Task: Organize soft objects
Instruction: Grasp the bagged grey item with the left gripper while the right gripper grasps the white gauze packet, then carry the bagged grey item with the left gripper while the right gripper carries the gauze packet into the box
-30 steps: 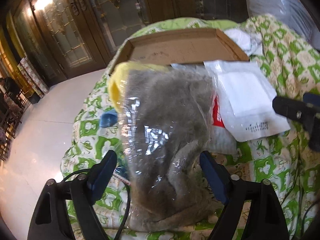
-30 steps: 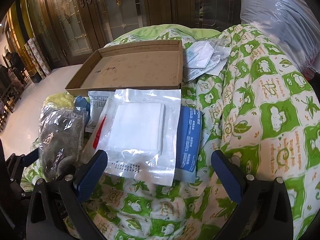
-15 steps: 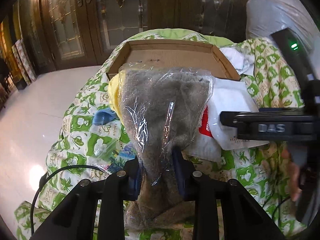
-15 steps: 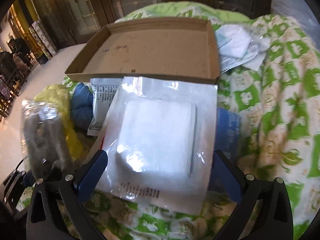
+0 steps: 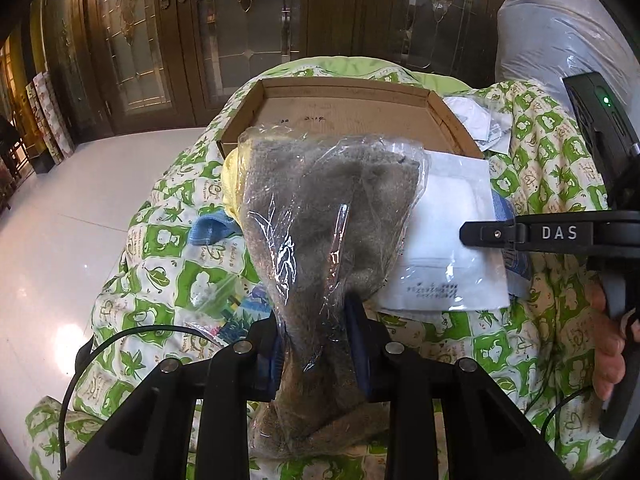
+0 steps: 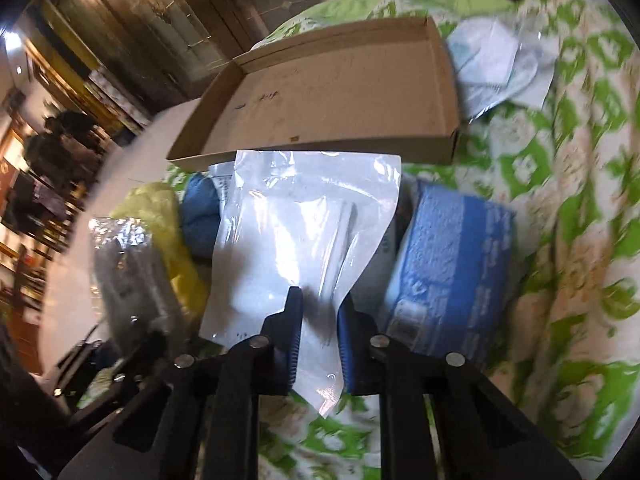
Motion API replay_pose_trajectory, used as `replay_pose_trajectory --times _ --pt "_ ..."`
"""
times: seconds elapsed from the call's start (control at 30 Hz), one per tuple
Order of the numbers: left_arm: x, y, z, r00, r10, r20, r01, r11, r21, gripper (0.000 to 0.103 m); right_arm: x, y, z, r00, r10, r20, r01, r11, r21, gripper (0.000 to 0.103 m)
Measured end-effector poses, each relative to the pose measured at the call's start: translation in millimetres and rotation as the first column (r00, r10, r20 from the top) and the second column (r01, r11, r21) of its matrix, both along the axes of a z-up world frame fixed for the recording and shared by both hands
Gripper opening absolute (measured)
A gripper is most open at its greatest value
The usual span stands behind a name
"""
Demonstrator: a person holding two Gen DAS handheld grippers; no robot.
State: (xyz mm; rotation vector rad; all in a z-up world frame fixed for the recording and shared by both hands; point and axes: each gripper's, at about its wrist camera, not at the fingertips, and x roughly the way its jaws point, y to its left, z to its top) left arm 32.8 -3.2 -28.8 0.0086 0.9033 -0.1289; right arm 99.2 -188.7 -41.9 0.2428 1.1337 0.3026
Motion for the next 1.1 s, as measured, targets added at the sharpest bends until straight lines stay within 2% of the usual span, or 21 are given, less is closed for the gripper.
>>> replay_pose_trajectory --times 0.17,0.23,0.27,0.33,0.37,0.5,0.77,0.87,0.93,1.0,1.1 --pt "2 -3 -1 1.000 -0.003 -0.004 0.003 1.000 0.004 0.029 0 -1 -7 0.998 0.020 -0.068 -0.009 0.986 0.167 0.014" --pt "2 -4 -2 1.000 -0.003 -0.006 0.003 1.000 0.007 0.029 0 0 -10 0.996 0.016 -0.089 0.002 0.980 0.197 0.016" --pt "2 -4 -2 1.000 -0.003 -0.007 0.003 1.000 0.008 0.029 0 1 -11 0.995 0.013 -0.096 0.007 0.979 0.202 0.021" --pt "3 -5 -2 1.000 -0.002 -0.009 0.002 1.000 0.010 0.029 1 3 -12 0.995 0.000 -0.098 0.019 0.981 0.192 0.046" --pt "3 -6 -2 1.000 -0.002 -0.010 0.002 1.000 0.012 0.029 2 5 -12 0.996 -0.009 -0.091 0.025 0.984 0.176 0.049" --pt "4 -8 -4 1.000 -0.001 -0.013 0.001 1.000 0.021 0.029 5 21 -6 0.999 0.002 -0.047 0.003 0.995 0.097 0.051" --pt "6 -8 -6 1.000 0.004 -0.022 -0.004 1.000 0.027 0.029 12 36 -13 0.999 -0.006 -0.048 0.006 1.000 -0.019 0.055" --pt "9 -9 -8 0.999 0.010 -0.038 -0.009 0.999 0.034 0.029 13 45 -14 0.998 0.034 -0.057 -0.040 0.993 -0.112 0.042" --pt "10 -10 -8 0.999 0.012 -0.044 -0.011 0.999 0.039 0.029 13 49 -11 0.997 0.058 -0.056 -0.066 0.986 -0.156 0.022" --pt "11 -10 -8 0.999 0.011 -0.043 -0.009 0.999 0.040 0.029 16 52 -9 0.995 0.080 -0.061 -0.089 0.981 -0.171 0.011" --pt "11 -10 -8 0.999 0.012 -0.044 -0.010 0.999 0.037 0.029 17 55 -3 0.993 0.109 -0.051 -0.117 0.977 -0.181 0.008"
